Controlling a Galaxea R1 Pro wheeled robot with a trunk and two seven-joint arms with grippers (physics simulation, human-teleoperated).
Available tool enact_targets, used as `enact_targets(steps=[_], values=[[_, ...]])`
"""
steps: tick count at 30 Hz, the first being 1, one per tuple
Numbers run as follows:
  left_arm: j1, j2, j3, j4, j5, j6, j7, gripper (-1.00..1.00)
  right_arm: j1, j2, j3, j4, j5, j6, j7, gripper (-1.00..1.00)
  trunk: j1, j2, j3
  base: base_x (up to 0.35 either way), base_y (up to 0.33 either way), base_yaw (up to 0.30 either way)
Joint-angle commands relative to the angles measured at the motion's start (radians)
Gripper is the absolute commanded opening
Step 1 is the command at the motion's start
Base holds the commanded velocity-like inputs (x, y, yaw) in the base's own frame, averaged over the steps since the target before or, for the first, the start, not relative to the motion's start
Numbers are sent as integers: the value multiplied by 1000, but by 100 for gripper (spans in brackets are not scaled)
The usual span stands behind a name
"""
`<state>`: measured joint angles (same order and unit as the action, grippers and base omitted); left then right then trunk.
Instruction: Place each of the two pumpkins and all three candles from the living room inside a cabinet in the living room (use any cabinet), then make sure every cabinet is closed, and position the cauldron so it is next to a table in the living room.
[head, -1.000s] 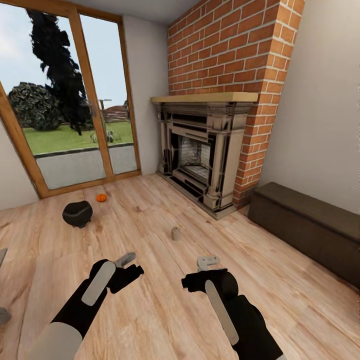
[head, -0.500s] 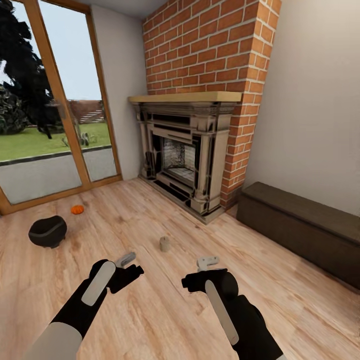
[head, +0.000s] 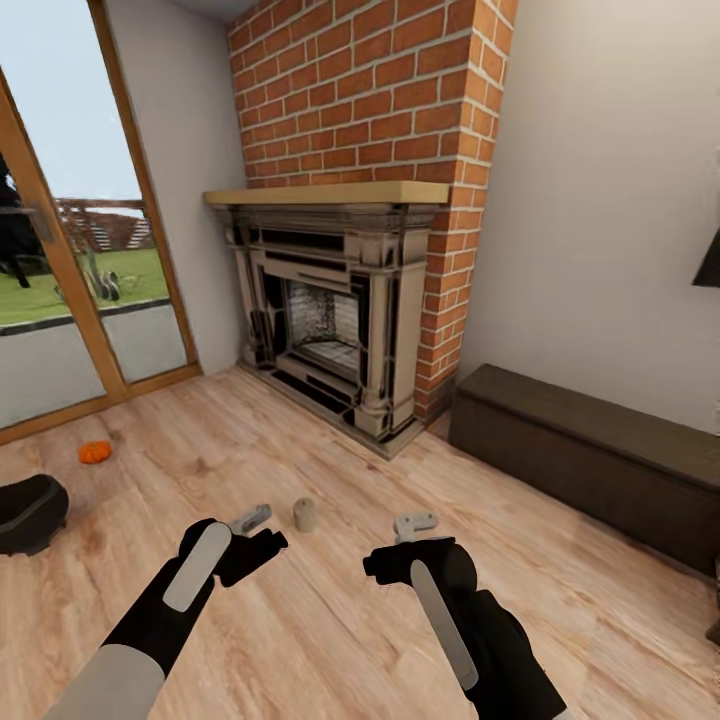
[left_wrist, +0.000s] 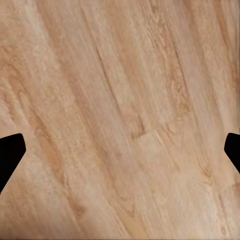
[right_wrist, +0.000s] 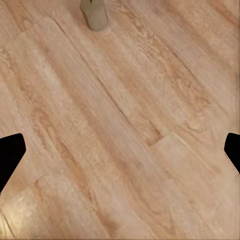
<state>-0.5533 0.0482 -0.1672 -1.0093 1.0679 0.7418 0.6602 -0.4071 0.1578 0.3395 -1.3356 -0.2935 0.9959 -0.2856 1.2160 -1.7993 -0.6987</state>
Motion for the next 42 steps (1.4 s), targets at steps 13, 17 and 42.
enact_targets(steps=[13,17,42], values=[[0,2,-3,-2,11,-1,10,100,-1,0,1,1,-10,1,-8,100,1,0,-1,327,153,-254],[0,2,-3,-2,11,-1,10,100,-1,0,1,1,-10,1,-8,100,1,0,-1,326,173,-254],[0,1,-3,-2,11,-1,10,100,-1,-3,0,0,-12,2,-7,100,1,0,-1,280,210,-245]])
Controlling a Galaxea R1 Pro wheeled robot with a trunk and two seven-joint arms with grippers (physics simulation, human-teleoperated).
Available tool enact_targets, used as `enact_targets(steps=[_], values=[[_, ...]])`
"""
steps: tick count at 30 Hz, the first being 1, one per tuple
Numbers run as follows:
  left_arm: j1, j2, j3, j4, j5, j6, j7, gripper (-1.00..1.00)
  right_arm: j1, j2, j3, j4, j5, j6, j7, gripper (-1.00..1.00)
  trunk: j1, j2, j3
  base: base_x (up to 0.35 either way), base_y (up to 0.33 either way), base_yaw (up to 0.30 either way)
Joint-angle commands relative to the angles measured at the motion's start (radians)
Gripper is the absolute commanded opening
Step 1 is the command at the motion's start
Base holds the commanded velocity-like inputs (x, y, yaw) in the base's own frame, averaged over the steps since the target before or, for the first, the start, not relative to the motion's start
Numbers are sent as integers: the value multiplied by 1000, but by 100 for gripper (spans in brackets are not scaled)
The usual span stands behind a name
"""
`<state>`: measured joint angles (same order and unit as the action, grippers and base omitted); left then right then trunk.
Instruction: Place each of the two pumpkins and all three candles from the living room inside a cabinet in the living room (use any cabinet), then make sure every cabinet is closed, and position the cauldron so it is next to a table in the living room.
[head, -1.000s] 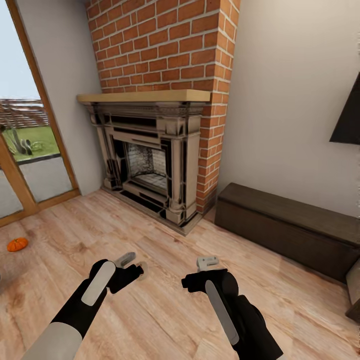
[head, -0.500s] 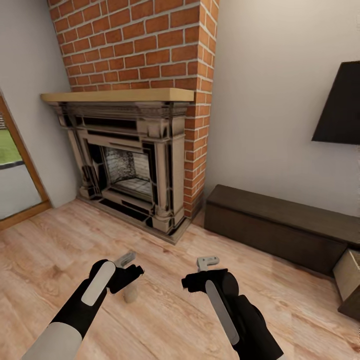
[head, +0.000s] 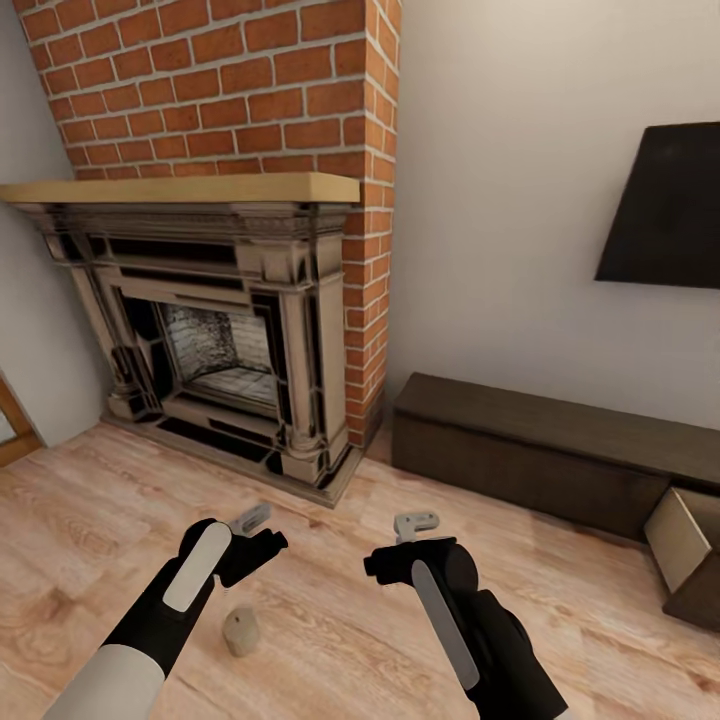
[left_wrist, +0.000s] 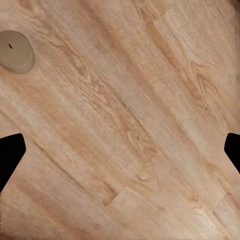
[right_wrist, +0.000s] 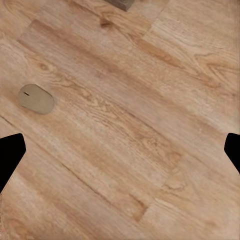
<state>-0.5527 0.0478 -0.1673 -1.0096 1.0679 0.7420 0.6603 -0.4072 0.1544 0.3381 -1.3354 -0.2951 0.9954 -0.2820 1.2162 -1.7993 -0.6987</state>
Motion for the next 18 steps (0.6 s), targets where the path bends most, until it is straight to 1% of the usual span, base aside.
enact_targets(steps=[1,18], values=[[-1,2,-3,-1,10,-1,10,100,-1,1,1,0,-10,3,-11,100,0,0,-1,239,218,-68],[-1,0,-5,0,10,-1,10,100,-1,1,1,-2,-10,0,-10,100,0,0,-1,225,224,-7]])
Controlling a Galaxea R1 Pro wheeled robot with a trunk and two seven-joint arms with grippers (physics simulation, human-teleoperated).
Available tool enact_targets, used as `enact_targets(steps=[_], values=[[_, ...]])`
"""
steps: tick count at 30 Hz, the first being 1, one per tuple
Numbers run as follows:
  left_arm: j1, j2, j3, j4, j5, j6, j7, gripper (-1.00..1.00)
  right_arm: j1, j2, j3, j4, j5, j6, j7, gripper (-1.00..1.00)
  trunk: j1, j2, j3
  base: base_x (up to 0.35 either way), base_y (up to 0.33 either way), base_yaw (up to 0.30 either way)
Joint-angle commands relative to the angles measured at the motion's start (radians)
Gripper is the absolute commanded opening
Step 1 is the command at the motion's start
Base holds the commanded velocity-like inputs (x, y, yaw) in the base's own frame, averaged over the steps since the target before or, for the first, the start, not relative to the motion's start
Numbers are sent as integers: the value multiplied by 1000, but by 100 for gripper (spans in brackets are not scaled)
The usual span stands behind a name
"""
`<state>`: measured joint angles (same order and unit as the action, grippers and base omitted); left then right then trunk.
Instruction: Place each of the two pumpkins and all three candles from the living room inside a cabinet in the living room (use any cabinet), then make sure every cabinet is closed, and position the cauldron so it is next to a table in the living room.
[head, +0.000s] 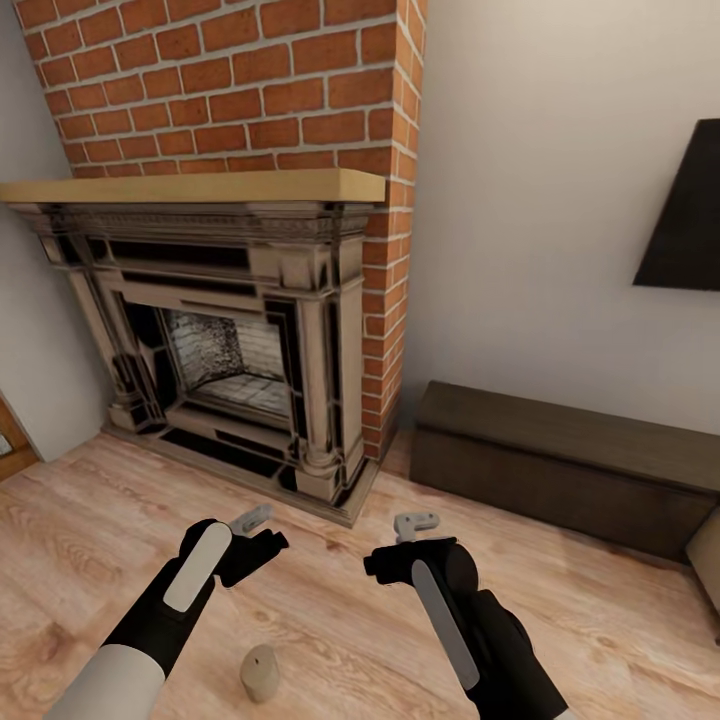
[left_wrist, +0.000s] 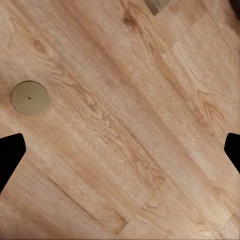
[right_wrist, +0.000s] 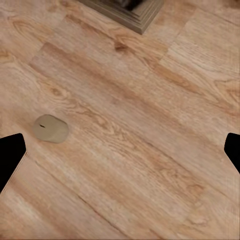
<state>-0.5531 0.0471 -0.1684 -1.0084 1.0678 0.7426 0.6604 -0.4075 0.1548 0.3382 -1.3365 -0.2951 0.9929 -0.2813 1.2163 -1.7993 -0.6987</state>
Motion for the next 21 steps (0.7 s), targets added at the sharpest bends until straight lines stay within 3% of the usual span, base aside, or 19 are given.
enact_targets(steps=[1,15,21], values=[[-1,1,-3,-1,10,-1,10,100,-1,1,1,-1,-10,3,-11,100,0,0,-1,191,241,0],[-1,2,-3,-2,11,0,11,100,-1,3,2,1,-10,4,-10,100,0,0,-1,134,243,0],[-1,2,-3,-2,11,0,11,100,-1,5,2,-2,-11,3,-11,100,0,0,-1,12,46,0]])
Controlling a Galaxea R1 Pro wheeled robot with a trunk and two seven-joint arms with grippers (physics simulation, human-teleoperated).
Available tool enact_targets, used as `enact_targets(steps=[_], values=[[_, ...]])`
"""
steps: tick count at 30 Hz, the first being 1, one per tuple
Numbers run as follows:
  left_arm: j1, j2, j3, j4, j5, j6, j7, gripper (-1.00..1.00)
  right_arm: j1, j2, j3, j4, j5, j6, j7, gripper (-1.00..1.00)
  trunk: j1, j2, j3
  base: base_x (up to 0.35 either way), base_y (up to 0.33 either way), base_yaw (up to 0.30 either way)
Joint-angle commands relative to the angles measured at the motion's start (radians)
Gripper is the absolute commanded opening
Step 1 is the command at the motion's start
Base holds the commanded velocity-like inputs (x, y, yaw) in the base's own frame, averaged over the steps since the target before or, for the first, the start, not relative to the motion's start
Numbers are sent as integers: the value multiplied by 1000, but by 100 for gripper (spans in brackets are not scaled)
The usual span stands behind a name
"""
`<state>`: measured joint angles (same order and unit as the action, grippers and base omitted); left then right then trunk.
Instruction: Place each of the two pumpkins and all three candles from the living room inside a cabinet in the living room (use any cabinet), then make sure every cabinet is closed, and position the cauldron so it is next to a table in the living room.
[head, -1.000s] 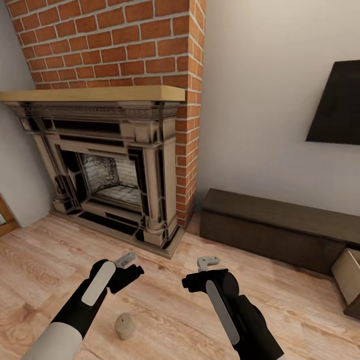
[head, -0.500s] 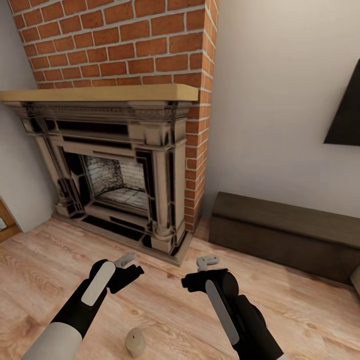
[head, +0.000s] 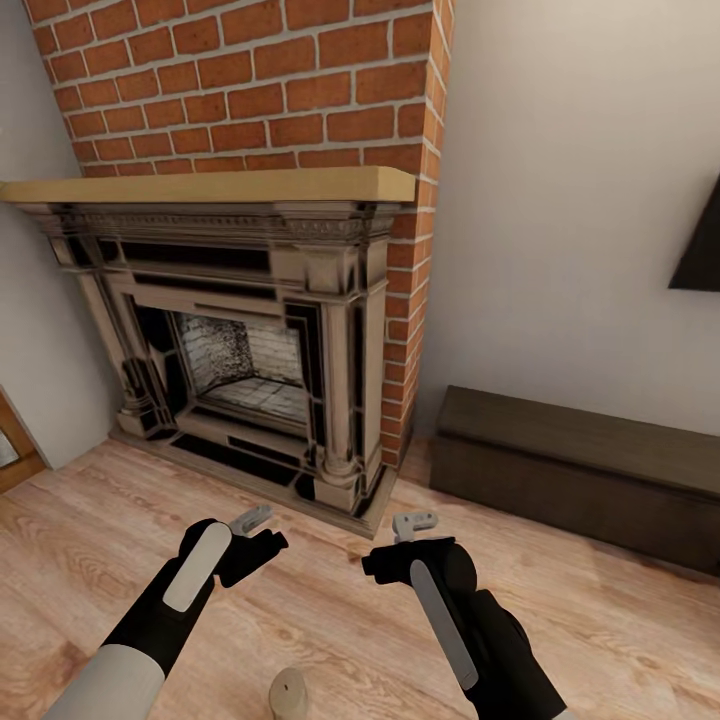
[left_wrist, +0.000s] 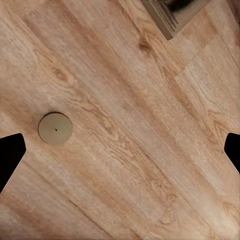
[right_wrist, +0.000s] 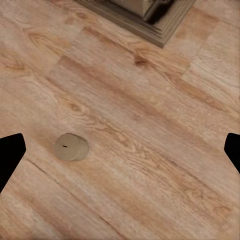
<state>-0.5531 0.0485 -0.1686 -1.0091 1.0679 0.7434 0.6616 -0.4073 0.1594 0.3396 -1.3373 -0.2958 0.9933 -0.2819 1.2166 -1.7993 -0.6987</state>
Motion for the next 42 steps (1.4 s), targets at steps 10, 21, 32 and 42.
enact_targets(steps=[10,21,32,42], values=[[0,2,-3,-3,10,-1,10,100,-1,-4,0,-2,-51,3,-10,100,0,-1,-1,0,1,-111],[-1,2,-2,-3,10,-1,10,100,-1,-6,0,-3,-71,2,-11,100,0,-1,-1,0,44,-213],[-1,2,-3,-3,10,-1,10,100,-1,-6,-1,-4,-71,2,-12,100,0,-1,-1,30,178,-16],[-1,2,-3,-3,10,-1,10,100,-1,-6,-1,-4,-72,2,-11,100,0,-1,0,74,137,-86]])
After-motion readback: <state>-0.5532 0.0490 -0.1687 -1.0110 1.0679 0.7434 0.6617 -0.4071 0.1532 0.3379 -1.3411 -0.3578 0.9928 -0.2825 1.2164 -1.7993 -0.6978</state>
